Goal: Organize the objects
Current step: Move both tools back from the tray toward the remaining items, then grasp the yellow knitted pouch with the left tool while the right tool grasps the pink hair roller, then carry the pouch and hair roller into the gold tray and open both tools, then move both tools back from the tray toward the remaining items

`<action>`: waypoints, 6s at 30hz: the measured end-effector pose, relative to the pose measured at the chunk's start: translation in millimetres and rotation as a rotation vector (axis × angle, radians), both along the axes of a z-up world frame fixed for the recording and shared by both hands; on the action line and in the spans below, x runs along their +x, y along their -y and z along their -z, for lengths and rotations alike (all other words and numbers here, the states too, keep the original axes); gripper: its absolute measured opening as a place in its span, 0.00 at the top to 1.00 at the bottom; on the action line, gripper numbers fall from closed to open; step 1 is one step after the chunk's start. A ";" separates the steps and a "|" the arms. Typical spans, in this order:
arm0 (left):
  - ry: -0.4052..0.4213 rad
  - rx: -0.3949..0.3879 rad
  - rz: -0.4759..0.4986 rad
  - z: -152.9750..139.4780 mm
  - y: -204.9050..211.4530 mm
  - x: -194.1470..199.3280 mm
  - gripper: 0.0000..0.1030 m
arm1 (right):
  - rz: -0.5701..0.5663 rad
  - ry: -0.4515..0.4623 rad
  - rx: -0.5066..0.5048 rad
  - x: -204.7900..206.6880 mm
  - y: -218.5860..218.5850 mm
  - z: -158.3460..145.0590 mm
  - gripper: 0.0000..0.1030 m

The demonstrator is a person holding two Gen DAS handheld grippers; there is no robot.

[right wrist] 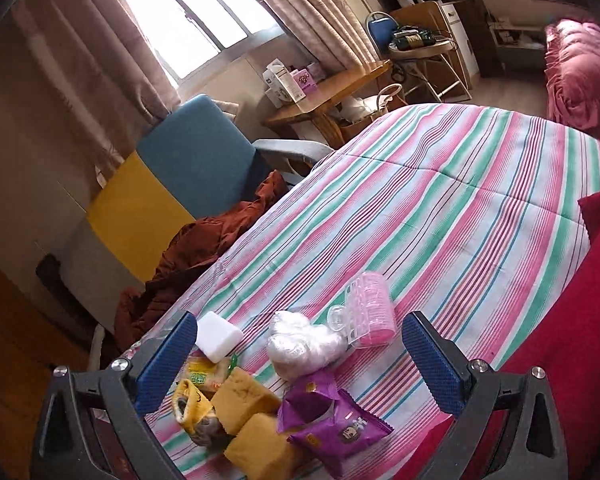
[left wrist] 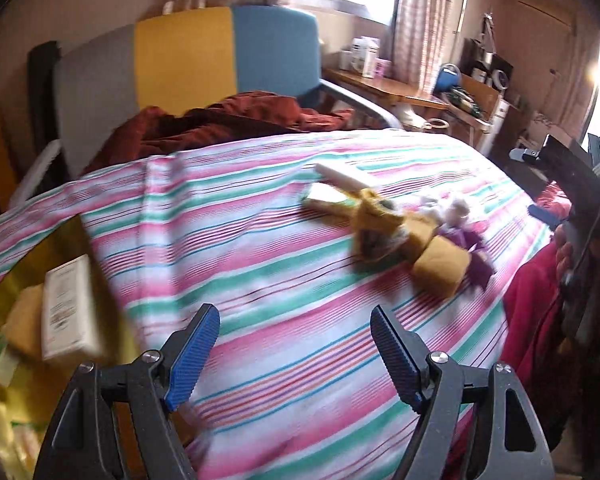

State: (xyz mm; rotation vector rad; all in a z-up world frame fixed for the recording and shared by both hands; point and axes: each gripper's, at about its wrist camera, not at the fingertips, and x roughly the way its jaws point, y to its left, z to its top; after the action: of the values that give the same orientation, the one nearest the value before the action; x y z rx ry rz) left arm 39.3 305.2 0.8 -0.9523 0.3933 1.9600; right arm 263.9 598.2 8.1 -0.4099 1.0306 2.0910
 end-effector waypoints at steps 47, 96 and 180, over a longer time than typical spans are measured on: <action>0.381 0.095 0.025 58.8 -72.5 -51.9 0.59 | -0.086 0.446 -0.158 -64.0 -76.1 41.0 0.07; 0.173 0.222 -0.382 -9.6 205.8 -55.7 0.59 | -0.388 0.146 0.251 -98.8 76.3 -79.1 0.37; -0.081 -0.003 -0.525 2.1 216.3 -28.8 0.44 | -0.804 0.396 0.546 -185.3 298.8 7.1 0.00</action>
State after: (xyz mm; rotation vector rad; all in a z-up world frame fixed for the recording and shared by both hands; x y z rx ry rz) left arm 10.6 88.8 -1.3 -1.0549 0.2010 2.4769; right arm 78.6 299.4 0.9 -1.0160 0.0083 2.6936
